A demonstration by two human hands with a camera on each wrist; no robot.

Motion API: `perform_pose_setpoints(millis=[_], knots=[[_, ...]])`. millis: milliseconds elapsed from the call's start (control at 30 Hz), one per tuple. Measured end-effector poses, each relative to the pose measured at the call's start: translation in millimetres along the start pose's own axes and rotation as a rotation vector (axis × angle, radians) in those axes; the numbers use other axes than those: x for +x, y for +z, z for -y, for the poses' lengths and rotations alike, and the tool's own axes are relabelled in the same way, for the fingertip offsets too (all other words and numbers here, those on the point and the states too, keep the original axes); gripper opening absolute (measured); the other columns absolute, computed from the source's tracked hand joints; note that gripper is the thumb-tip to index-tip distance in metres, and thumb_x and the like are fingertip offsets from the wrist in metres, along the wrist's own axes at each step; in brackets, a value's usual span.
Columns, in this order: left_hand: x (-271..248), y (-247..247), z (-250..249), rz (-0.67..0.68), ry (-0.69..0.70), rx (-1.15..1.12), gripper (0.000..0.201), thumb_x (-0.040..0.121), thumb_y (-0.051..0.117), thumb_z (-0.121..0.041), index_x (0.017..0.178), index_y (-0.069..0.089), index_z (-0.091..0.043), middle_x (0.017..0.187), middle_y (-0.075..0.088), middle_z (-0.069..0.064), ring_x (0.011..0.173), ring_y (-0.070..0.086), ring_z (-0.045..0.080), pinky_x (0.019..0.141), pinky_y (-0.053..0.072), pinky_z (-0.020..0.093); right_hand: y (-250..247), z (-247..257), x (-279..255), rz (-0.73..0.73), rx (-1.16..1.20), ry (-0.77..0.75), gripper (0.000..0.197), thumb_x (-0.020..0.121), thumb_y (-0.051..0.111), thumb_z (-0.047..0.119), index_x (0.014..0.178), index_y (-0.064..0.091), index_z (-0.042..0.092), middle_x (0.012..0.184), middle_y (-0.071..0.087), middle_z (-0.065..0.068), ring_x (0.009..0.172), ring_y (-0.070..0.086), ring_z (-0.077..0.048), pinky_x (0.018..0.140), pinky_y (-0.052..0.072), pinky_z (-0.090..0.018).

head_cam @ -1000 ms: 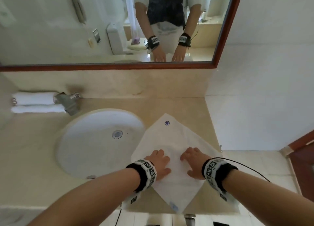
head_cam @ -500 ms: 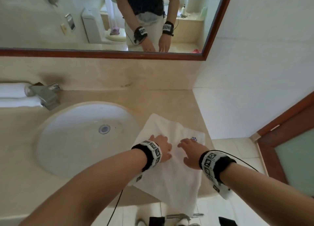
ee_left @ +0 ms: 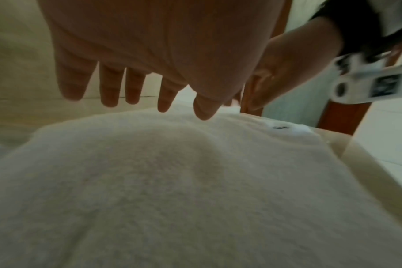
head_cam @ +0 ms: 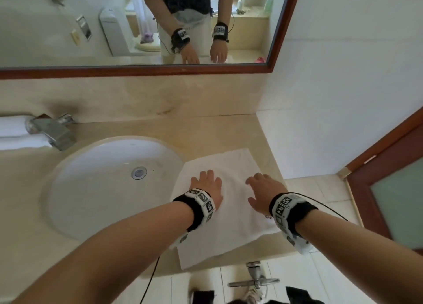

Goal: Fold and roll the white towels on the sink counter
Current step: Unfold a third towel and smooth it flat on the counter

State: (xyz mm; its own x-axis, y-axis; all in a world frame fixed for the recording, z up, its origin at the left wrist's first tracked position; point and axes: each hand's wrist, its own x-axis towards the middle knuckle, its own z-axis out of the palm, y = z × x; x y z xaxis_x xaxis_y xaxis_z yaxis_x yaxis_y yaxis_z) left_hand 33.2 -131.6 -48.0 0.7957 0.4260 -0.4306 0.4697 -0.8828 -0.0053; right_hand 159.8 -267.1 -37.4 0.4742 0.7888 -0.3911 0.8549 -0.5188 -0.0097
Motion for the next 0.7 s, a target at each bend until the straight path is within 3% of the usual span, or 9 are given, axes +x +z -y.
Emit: perform_pose_setpoints(millis=[100, 200, 300, 400, 500, 567, 633, 700], knots=[[-6.4, 17.8, -10.7, 0.158, 0.054, -0.078, 0.069, 0.092, 0.044, -0.050, 0.147, 0.015, -0.021, 0.155, 0.002, 0.012, 0.139, 0.012, 0.036, 0.108, 0.025, 0.053, 11.2, -5.0, 6.0, 0.117, 0.008, -0.066, 0.074, 0.091, 0.055, 0.035, 0.152, 0.013, 0.025, 0.160, 0.009, 0.003, 0.146, 0.013, -0.019, 0.115, 0.027, -0.039], [0.3, 38.3, 0.7, 0.249, 0.068, -0.050, 0.085, 0.089, 0.047, -0.055, 0.149, -0.009, -0.033, 0.156, -0.025, 0.003, 0.143, -0.017, 0.032, 0.115, 0.003, 0.057, 17.3, -13.4, 7.9, 0.213, -0.008, -0.061, 0.083, 0.091, 0.057, 0.036, 0.153, 0.003, 0.028, 0.161, -0.003, 0.007, 0.147, 0.007, -0.016, 0.117, 0.023, -0.037], [7.8, 38.6, 17.7, 0.228, 0.117, 0.016, 0.088, 0.086, 0.050, -0.057, 0.147, -0.011, -0.040, 0.155, -0.027, -0.001, 0.143, -0.022, 0.031, 0.114, -0.003, 0.057, 8.9, -19.7, 6.1, 0.206, -0.093, -0.026, 0.076, 0.088, 0.060, 0.034, 0.151, 0.016, 0.030, 0.156, 0.020, 0.002, 0.139, 0.032, -0.022, 0.108, 0.036, -0.037], [12.2, 18.6, 22.8, 0.211, 0.103, 0.111, 0.090, 0.085, 0.060, -0.043, 0.148, -0.004, -0.040, 0.156, -0.022, 0.007, 0.143, -0.015, 0.037, 0.114, -0.003, 0.056, -8.8, -22.5, 6.1, 0.195, -0.187, 0.004, 0.051, 0.090, 0.054, 0.037, 0.138, 0.041, 0.030, 0.133, 0.048, 0.000, 0.120, 0.052, -0.024, 0.095, 0.047, -0.036], [5.5, 8.1, 9.8, 0.070, 0.035, 0.133, 0.069, 0.085, 0.056, -0.026, 0.144, 0.019, -0.022, 0.150, 0.010, 0.019, 0.134, 0.018, 0.040, 0.108, 0.022, 0.051, -11.6, -19.1, 6.3, 0.113, -0.224, -0.059, 0.037, 0.090, 0.051, 0.033, 0.125, 0.055, 0.023, 0.138, 0.044, -0.003, 0.125, 0.046, -0.023, 0.097, 0.047, -0.038], [-1.0, 9.8, -1.8, 0.052, 0.009, 0.038, 0.051, 0.090, 0.048, -0.033, 0.134, 0.030, -0.016, 0.139, 0.026, 0.017, 0.123, 0.032, 0.036, 0.098, 0.034, 0.047, -5.6, -14.5, 4.2, 0.095, -0.156, -0.087, 0.042, 0.088, 0.055, 0.029, 0.129, 0.049, 0.021, 0.145, 0.037, -0.001, 0.129, 0.044, -0.022, 0.098, 0.046, -0.039], [0.0, 13.5, -8.0, 0.096, 0.027, -0.023, 0.055, 0.092, 0.042, -0.046, 0.137, 0.029, -0.015, 0.140, 0.027, 0.017, 0.125, 0.032, 0.036, 0.098, 0.035, 0.046, -2.7, -10.7, -0.6, 0.133, -0.143, -0.063, 0.045, 0.087, 0.056, 0.030, 0.129, 0.043, 0.019, 0.132, 0.048, -0.001, 0.114, 0.055, -0.024, 0.088, 0.050, -0.037], [7.7, 12.2, -6.5, 0.137, 0.051, -0.002, 0.064, 0.094, 0.036, -0.050, 0.147, 0.018, -0.019, 0.154, 0.012, 0.014, 0.139, 0.018, 0.038, 0.111, 0.023, 0.049, -6.2, -8.9, -3.6, 0.180, -0.203, -0.034, 0.041, 0.090, 0.050, 0.035, 0.126, 0.047, 0.017, 0.122, 0.056, -0.003, 0.108, 0.059, -0.026, 0.085, 0.049, -0.035]])
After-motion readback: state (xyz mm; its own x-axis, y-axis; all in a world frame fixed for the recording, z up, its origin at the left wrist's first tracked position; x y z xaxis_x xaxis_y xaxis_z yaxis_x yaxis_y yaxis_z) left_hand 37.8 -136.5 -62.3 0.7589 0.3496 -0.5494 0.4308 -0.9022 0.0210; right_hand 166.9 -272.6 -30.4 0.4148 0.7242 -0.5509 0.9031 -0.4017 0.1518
